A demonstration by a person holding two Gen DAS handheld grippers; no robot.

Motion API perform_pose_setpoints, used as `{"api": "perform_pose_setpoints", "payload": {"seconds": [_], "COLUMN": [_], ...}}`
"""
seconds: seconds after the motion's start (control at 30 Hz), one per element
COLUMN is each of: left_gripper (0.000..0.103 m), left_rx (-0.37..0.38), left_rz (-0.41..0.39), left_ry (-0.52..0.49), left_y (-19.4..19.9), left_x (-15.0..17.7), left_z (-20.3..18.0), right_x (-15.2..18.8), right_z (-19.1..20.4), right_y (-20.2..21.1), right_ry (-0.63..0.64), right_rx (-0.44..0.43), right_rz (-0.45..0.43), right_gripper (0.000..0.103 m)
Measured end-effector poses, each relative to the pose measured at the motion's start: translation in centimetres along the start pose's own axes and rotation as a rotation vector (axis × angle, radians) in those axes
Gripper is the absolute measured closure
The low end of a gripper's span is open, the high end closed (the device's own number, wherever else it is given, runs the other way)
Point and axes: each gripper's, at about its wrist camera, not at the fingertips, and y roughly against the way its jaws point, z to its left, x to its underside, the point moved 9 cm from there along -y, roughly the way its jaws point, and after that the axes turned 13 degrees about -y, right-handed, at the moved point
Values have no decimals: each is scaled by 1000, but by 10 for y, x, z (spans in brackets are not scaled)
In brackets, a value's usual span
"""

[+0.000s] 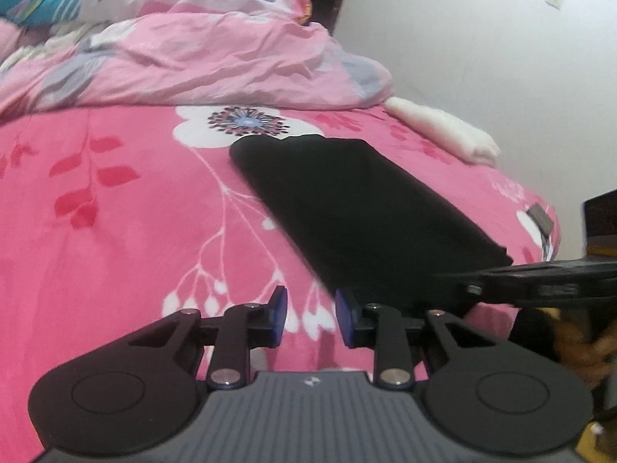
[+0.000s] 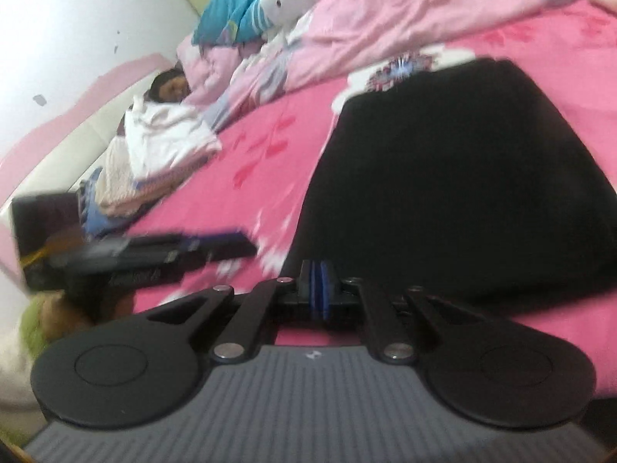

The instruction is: Fold clothes

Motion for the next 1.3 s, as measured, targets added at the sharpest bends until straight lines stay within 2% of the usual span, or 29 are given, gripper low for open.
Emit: {"api": "perform_pose_setpoints", "payload": {"seconds": [0.1, 0.27, 0.37, 0.47, 0.57, 0.67, 0.73, 0.87, 0.9, 0.97, 1.1, 1.2, 1.23, 1.3], "left_gripper": [75, 75, 75, 75, 74, 74, 74, 74, 74, 74, 74, 74, 74, 74], "left_rx": [-3, 2, -1, -4, -13, -17, -21, -17, -11, 2, 57, 88, 97, 120], "left_rz": [-8, 0, 0, -3, -7, -9, -6, -20, -27, -40, -61, -67, -68, -70], "left_ry": [12, 38, 57, 73, 74, 81, 85, 83, 77, 62, 8, -35, -49, -72], "left_y": [1, -5, -6, -4, -3, -4, -6, -4, -4, -4, -11, -16, -18, -21], "left_x": [0, 5, 6, 6, 6, 6, 5, 1, -1, -5, -12, -15, -16, -15], "left_z": [4, 12, 17, 21, 25, 29, 30, 28, 26, 19, -3, -19, -25, -36], "right_x": [12, 34, 11, -12, 8, 41, 36, -15, -20, -8, 43, 53, 45, 14], "right_z": [1, 16, 13, -1, 7, 33, 38, 6, -5, -13, 0, 0, -4, -17], "right_y": [-20, -9, -8, -26, -44, -46, -41, -28, -28, -28, -16, 4, 13, 33], "right_ry": [3, 4, 8, -53, -72, -7, 7, -107, -135, -170, -183, -177, -172, -176], "right_rx": [-18, -107, -89, -73, -129, -186, -195, -151, -127, -122, -188, -195, -183, -152], "right_rz": [70, 160, 96, 53, 134, 232, 219, 60, 44, 77, 198, 238, 212, 100], "right_gripper": [100, 100, 100, 99, 100, 100, 100, 99, 99, 100, 100, 99, 99, 99]}}
